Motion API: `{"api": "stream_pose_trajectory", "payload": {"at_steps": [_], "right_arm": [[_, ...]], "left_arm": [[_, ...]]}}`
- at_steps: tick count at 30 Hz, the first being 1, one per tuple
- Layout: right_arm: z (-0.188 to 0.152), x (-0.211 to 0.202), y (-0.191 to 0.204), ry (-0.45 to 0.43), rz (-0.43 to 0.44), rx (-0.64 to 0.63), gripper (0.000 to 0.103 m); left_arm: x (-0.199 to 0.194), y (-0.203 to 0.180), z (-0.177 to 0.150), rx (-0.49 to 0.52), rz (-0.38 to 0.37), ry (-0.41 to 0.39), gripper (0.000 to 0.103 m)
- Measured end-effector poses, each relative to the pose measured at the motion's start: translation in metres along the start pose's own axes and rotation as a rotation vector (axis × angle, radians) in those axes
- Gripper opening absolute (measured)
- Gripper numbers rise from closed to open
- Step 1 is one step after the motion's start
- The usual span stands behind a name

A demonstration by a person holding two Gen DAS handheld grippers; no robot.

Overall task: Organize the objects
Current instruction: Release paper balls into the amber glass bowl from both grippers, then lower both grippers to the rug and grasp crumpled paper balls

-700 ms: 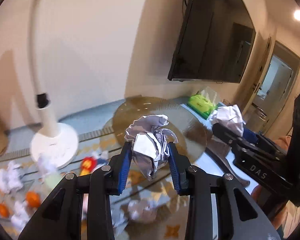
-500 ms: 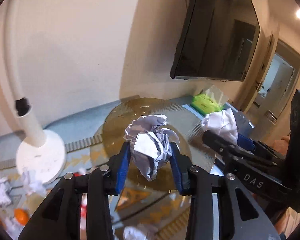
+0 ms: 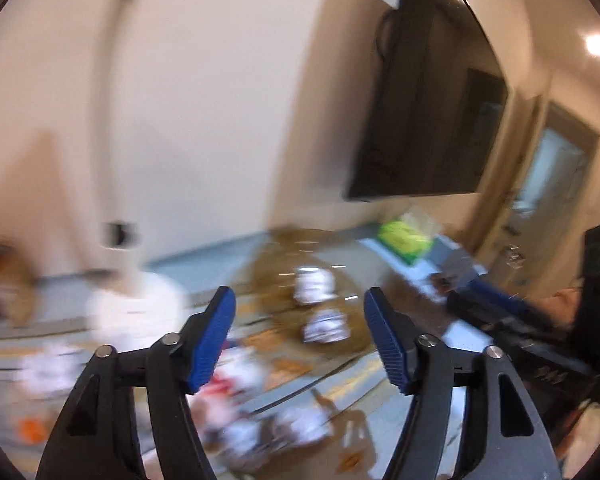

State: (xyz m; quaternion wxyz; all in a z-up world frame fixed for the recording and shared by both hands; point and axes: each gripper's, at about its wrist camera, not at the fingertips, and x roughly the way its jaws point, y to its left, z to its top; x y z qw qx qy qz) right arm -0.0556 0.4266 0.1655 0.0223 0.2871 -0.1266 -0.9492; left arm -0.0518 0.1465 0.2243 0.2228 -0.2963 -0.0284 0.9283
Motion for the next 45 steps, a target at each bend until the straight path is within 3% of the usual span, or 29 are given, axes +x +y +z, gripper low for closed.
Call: {"api": "stream_pose_trajectory", "payload": {"at_steps": [2,4,5,8,10,13,15,18,21,22,25,28,29,32,33,37,39,43,45], "right_arm": [[0.0,-0.029,0.03,-0.036,0.044,-0.049,0.076],[-0.003,-0.058,0.058,-0.066,0.123,-0.087,0.094],[-0.005,-0.069,0.07,-0.079,0.165,-0.098,0.096],[-0.021,-0.093,0.1,-0.112,0.248,-0.132,0.097],[-0.038,-0.094,0.12,-0.099,0.285,-0.164,0.097],[-0.078,-0.075,0.146,-0.051,0.344,-0.2,0.097],[-0.112,-0.056,0.165,-0.015,0.345,-0.239,0.097],[-0.161,-0.014,0.19,0.074,0.347,-0.294,0.097],[-0.194,0.011,0.207,0.112,0.329,-0.329,0.097],[-0.201,0.017,0.211,0.112,0.31,-0.35,0.097],[-0.203,0.021,0.211,0.124,0.295,-0.362,0.097],[-0.206,0.033,0.211,0.16,0.283,-0.357,0.097],[-0.204,0.036,0.211,0.169,0.273,-0.356,0.097],[-0.203,0.041,0.211,0.189,0.273,-0.353,0.097],[-0.202,0.044,0.211,0.21,0.273,-0.342,0.097],[-0.192,0.066,0.215,0.396,0.329,-0.235,0.097],[-0.185,0.072,0.221,0.413,0.354,-0.202,0.097],[-0.183,0.087,0.233,0.412,0.28,-0.213,0.097],[-0.185,0.096,0.233,0.429,0.298,-0.179,0.097]], "left_arm": [[-0.048,0.017,-0.006,-0.018,0.077,-0.02,0.084],[-0.089,0.039,-0.017,-0.061,0.102,-0.062,0.096],[-0.109,0.052,-0.025,-0.086,0.115,-0.089,0.103],[-0.154,0.097,-0.064,-0.17,0.181,-0.153,0.103],[-0.164,0.119,-0.09,-0.208,0.245,-0.164,0.103],[-0.154,0.164,-0.142,-0.276,0.371,-0.176,0.103],[-0.135,0.194,-0.178,-0.323,0.406,-0.155,0.102],[-0.105,0.222,-0.211,-0.38,0.3,-0.096,0.102],[-0.077,0.227,-0.224,-0.389,0.328,-0.023,0.102],[-0.069,0.228,-0.222,-0.394,0.338,0.021,0.101],[-0.072,0.228,-0.221,-0.382,0.327,-0.022,0.101],[-0.066,0.229,-0.223,-0.402,0.313,0.018,0.101],[-0.062,0.228,-0.223,-0.399,0.321,0.045,0.101],[-0.042,0.22,-0.216,-0.326,0.352,0.247,0.101],[-0.038,0.217,-0.21,-0.295,0.349,0.265,0.101],[-0.024,0.226,-0.195,-0.274,0.292,0.228,0.101],[-0.009,0.234,-0.196,-0.288,0.282,0.252,0.097],[-0.001,0.232,-0.194,-0.293,0.222,0.234,0.088],[0.002,0.224,-0.192,-0.257,0.23,0.237,0.075]]}}
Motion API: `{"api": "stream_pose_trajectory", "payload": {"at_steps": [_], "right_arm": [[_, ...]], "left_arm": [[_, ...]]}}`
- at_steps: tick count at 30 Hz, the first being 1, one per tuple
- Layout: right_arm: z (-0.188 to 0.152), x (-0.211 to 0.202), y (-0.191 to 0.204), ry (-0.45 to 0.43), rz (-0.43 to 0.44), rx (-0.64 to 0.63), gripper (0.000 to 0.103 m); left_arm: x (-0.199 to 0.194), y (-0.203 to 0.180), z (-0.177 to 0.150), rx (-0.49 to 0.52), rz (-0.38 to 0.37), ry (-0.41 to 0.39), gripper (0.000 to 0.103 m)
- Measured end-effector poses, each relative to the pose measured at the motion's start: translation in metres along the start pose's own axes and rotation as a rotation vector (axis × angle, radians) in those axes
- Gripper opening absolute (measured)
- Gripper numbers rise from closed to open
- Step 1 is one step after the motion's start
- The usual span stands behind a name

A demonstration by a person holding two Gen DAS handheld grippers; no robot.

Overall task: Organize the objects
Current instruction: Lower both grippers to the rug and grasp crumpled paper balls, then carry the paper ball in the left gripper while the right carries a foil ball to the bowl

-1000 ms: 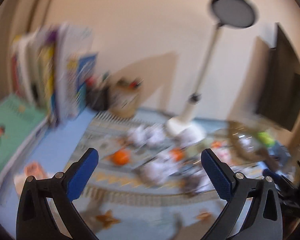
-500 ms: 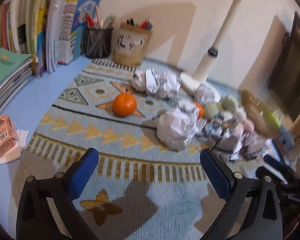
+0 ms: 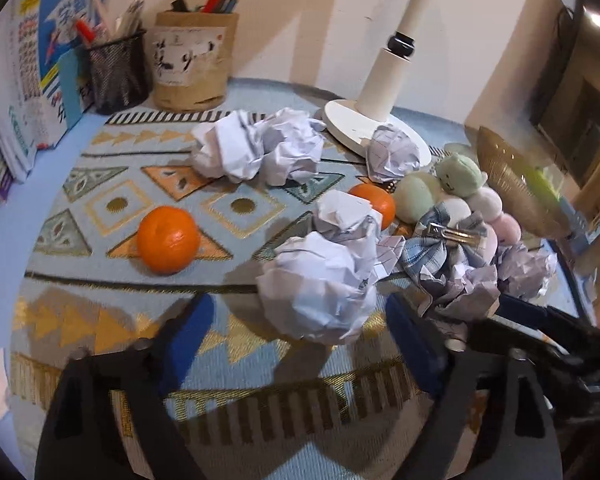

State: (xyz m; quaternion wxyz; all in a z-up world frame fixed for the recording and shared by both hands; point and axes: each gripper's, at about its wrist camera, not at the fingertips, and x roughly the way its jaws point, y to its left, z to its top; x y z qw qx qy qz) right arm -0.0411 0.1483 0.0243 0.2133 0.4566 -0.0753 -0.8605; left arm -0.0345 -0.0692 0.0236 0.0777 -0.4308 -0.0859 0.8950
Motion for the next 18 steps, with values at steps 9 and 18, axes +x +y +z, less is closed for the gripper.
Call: {"api": "stream_pose_trajectory", "payload": {"at_steps": [9,18], "right_arm": [[-0.003,0.009,-0.003,0.016,0.027,0.042,0.051],[-0.033,-0.067,-0.019,-0.046,0.085,-0.015,0.052]], "left_arm": [[-0.038,-0.014,-0.019,0.005,-0.091,-0.069,0.041],[-0.04,-0.048,-0.05,0.053,-0.187,-0.141,0.041]]}}
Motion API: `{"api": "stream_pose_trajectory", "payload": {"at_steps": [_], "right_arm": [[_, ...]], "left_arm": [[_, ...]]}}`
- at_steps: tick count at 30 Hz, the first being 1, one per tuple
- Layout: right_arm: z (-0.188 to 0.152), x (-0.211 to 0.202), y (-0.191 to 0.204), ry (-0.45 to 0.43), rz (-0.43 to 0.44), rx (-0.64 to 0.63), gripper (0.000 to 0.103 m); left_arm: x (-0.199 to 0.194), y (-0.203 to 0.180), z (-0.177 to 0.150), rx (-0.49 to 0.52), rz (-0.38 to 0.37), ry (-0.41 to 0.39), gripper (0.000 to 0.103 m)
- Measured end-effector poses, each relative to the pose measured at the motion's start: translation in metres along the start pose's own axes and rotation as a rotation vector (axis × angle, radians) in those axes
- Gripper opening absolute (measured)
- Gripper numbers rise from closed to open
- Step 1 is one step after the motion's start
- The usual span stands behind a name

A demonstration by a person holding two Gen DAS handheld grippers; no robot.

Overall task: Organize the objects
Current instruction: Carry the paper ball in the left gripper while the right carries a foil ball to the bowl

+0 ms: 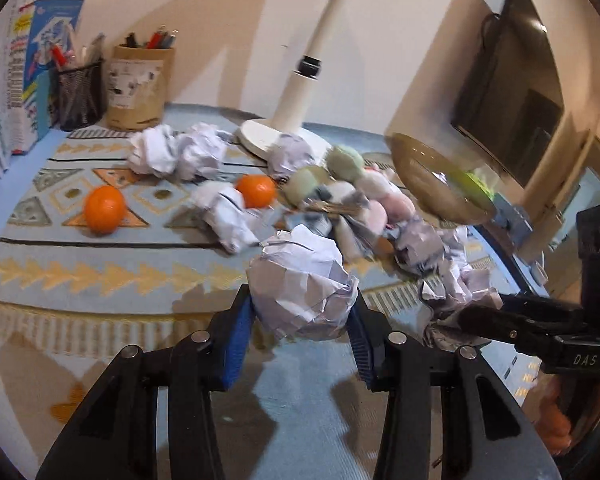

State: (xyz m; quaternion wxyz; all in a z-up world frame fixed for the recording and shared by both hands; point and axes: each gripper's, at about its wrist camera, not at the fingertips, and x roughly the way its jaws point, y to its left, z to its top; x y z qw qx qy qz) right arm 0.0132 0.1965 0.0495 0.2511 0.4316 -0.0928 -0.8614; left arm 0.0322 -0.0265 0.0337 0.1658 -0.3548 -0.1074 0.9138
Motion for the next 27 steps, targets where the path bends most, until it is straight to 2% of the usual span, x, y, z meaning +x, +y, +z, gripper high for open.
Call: {"api": "stream_pose_trajectory", "payload": {"at_steps": [1,4,5,7,11,14,16,18,20,21,22,24,27], "right_arm": [[-0.005,-0.005,-0.003,0.007,-0.03,-0.026,0.052],[-0.019,-0.007,-0.008,0.019,-0.125,-0.099,0.054],[-0.023,-0.006,-0.011,0.031,-0.12,-0.106,0.056],[-0.031,-0.002,-0.022,0.043,-0.051,-0.086,0.069],[-0.042,0.004,-0.039,0.043,0.044,0.01,0.07],[-0.043,0.007,-0.034,0.051,0.04,0.0,0.074],[-0.044,0.009,-0.027,0.048,0.02,-0.018,0.08],[-0.046,0.01,-0.025,0.031,0.0,-0.028,0.08],[-0.048,0.009,-0.025,0.019,-0.024,-0.035,0.076],[-0.049,0.009,-0.025,0.014,-0.039,-0.042,0.058],[-0.05,0.009,-0.023,0.006,-0.055,-0.05,0.052],[-0.05,0.004,-0.023,-0.016,-0.066,-0.063,0.048],[-0.047,-0.02,-0.019,-0.084,-0.075,-0.083,0.048]], "left_arm": [[0.004,-0.007,-0.001,0.041,0.041,0.018,0.041],[0.002,-0.019,-0.004,0.117,0.016,0.004,0.042],[0.002,-0.022,-0.004,0.127,0.02,0.006,0.043],[0.004,-0.02,-0.003,0.115,0.02,0.013,0.043],[0.003,-0.016,-0.004,0.094,0.016,0.013,0.043],[0.002,-0.019,-0.005,0.114,0.014,0.015,0.043],[0.003,-0.017,-0.005,0.105,0.013,0.02,0.043],[0.004,-0.016,-0.005,0.101,0.012,0.022,0.043],[0.004,-0.016,-0.004,0.102,0.013,0.022,0.043],[0.004,-0.016,-0.004,0.103,0.017,0.02,0.043],[0.004,-0.016,-0.004,0.102,0.019,0.02,0.043],[0.004,-0.019,-0.002,0.094,0.033,0.032,0.043],[-0.008,-0.039,0.017,0.086,-0.017,0.018,0.043]]}}
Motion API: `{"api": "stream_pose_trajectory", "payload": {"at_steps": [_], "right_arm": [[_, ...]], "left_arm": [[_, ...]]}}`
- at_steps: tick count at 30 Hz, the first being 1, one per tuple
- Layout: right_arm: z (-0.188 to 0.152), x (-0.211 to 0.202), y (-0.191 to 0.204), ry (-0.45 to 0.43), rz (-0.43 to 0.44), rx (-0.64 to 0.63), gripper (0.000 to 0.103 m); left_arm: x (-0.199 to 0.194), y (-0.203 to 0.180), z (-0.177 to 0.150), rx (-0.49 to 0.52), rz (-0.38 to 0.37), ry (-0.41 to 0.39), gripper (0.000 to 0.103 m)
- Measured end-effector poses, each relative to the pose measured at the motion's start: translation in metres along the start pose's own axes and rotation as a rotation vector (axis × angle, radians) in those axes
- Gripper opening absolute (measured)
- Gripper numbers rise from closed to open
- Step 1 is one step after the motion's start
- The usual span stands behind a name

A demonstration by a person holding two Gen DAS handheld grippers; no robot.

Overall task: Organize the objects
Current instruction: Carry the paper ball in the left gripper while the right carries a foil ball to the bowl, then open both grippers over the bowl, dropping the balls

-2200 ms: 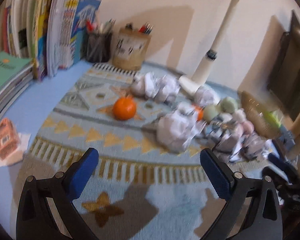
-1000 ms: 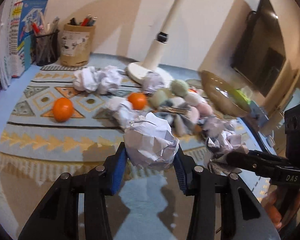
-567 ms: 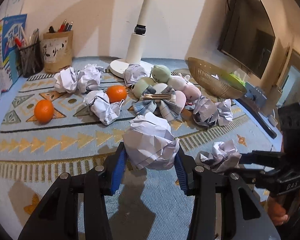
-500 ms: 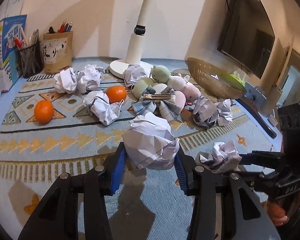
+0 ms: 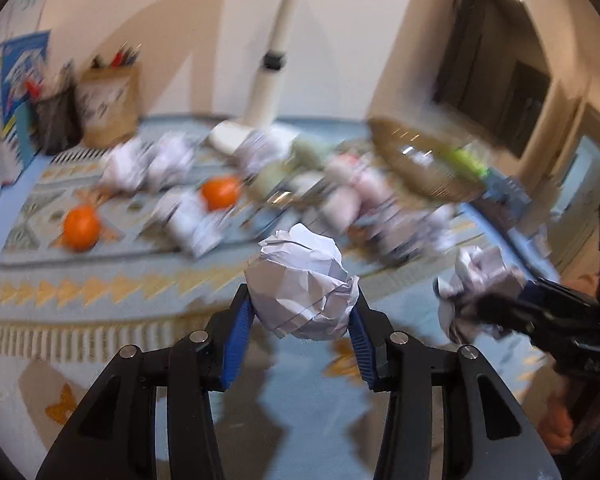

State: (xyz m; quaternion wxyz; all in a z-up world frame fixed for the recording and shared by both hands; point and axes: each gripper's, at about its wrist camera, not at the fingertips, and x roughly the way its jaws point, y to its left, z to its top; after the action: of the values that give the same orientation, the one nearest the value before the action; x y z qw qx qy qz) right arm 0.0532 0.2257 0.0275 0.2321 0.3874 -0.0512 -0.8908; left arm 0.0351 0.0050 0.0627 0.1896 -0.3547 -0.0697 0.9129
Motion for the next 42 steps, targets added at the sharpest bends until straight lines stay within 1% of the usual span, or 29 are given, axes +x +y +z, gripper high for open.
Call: {"api": "stream_pose_trajectory", "payload": {"at_steps": [2,3,5,7,8,9,10,11,13,15,18,19,21,22,23,24,25,26,27,28,29,32,33,36,37,39,40,41,42], "right_arm": [[0.006,-0.02,-0.003,-0.046,-0.034,-0.017,0.048],[0.012,-0.033,-0.006,-0.076,-0.053,-0.023,0.048],[0.032,-0.068,-0.018,-0.159,-0.111,-0.039,0.048],[0.053,-0.103,-0.03,-0.247,-0.183,-0.049,0.048],[0.065,-0.12,-0.038,-0.296,-0.222,-0.047,0.048],[0.08,-0.14,-0.049,-0.352,-0.271,-0.033,0.048],[0.091,-0.151,-0.057,-0.386,-0.305,-0.018,0.049],[0.101,-0.161,-0.068,-0.419,-0.337,0.003,0.048],[0.123,-0.175,-0.096,-0.482,-0.385,0.054,0.048],[0.136,-0.174,-0.121,-0.494,-0.404,0.107,0.049],[0.151,-0.153,-0.156,-0.446,-0.409,0.17,0.048],[0.156,-0.139,-0.171,-0.407,-0.408,0.195,0.048],[0.162,-0.119,-0.189,-0.356,-0.413,0.225,0.049],[0.164,-0.11,-0.197,-0.341,-0.423,0.236,0.05],[0.165,-0.106,-0.205,-0.333,-0.428,0.244,0.05],[0.169,-0.097,-0.213,-0.317,-0.433,0.254,0.052],[0.173,-0.089,-0.219,-0.292,-0.436,0.254,0.056],[0.174,-0.084,-0.223,-0.266,-0.446,0.251,0.058],[0.177,-0.076,-0.229,-0.23,-0.473,0.252,0.061],[0.175,-0.075,-0.23,-0.218,-0.498,0.259,0.065],[0.174,-0.077,-0.233,-0.218,-0.51,0.269,0.065],[0.171,-0.096,-0.236,-0.273,-0.44,0.287,0.067],[0.172,-0.105,-0.23,-0.296,-0.435,0.272,0.068],[0.179,-0.114,-0.217,-0.292,-0.501,0.24,0.068],[0.179,-0.117,-0.212,-0.289,-0.498,0.244,0.068],[0.173,-0.126,-0.199,-0.295,-0.43,0.243,0.068],[0.169,-0.13,-0.187,-0.299,-0.398,0.233,0.071],[0.167,-0.133,-0.174,-0.301,-0.378,0.216,0.075],[0.165,-0.136,-0.16,-0.305,-0.36,0.197,0.085]], "left_arm": [[-0.012,-0.024,0.025,0.053,-0.01,-0.042,0.043],[-0.02,-0.042,0.044,0.094,-0.016,-0.075,0.043],[-0.027,-0.072,0.077,0.152,-0.026,-0.124,0.043],[-0.025,-0.103,0.112,0.19,-0.04,-0.159,0.043],[-0.019,-0.117,0.128,0.208,-0.032,-0.17,0.043],[-0.007,-0.134,0.144,0.24,0.012,-0.184,0.043],[0.004,-0.145,0.154,0.262,0.041,-0.189,0.043],[0.017,-0.154,0.164,0.27,0.039,-0.182,0.043],[0.049,-0.165,0.18,0.244,-0.002,-0.141,0.043],[0.078,-0.172,0.187,0.229,-0.011,-0.119,0.043],[0.119,-0.18,0.191,0.22,-0.017,-0.084,0.043],[0.129,-0.183,0.19,0.221,-0.018,-0.082,0.048],[0.154,-0.189,0.191,0.23,-0.002,-0.059,0.067],[0.166,-0.189,0.192,0.226,0.0,-0.052,0.083],[0.172,-0.189,0.192,0.218,-0.003,-0.05,0.086],[0.176,-0.187,0.193,0.21,0.0,-0.039,0.086],[0.179,-0.185,0.194,0.198,-0.006,-0.018,0.086],[0.177,-0.184,0.195,0.193,-0.02,-0.012,0.086],[0.169,-0.179,0.195,0.185,-0.041,-0.021,0.086],[0.157,-0.174,0.195,0.183,-0.053,-0.043,0.086],[0.152,-0.172,0.198,0.187,-0.062,-0.058,0.086],[0.112,-0.165,0.199,0.197,-0.061,-0.123,0.086],[0.094,-0.161,0.199,0.196,-0.059,-0.142,0.086],[0.042,-0.147,0.193,0.194,-0.055,-0.202,0.086],[0.025,-0.141,0.191,0.191,-0.048,-0.219,0.086],[-0.014,-0.126,0.183,0.172,-0.014,-0.244,0.086],[-0.03,-0.12,0.181,0.162,-0.005,-0.247,0.086],[-0.048,-0.111,0.181,0.149,0.001,-0.237,0.086],[-0.068,-0.101,0.182,0.129,-0.01,-0.229,0.086]]}}
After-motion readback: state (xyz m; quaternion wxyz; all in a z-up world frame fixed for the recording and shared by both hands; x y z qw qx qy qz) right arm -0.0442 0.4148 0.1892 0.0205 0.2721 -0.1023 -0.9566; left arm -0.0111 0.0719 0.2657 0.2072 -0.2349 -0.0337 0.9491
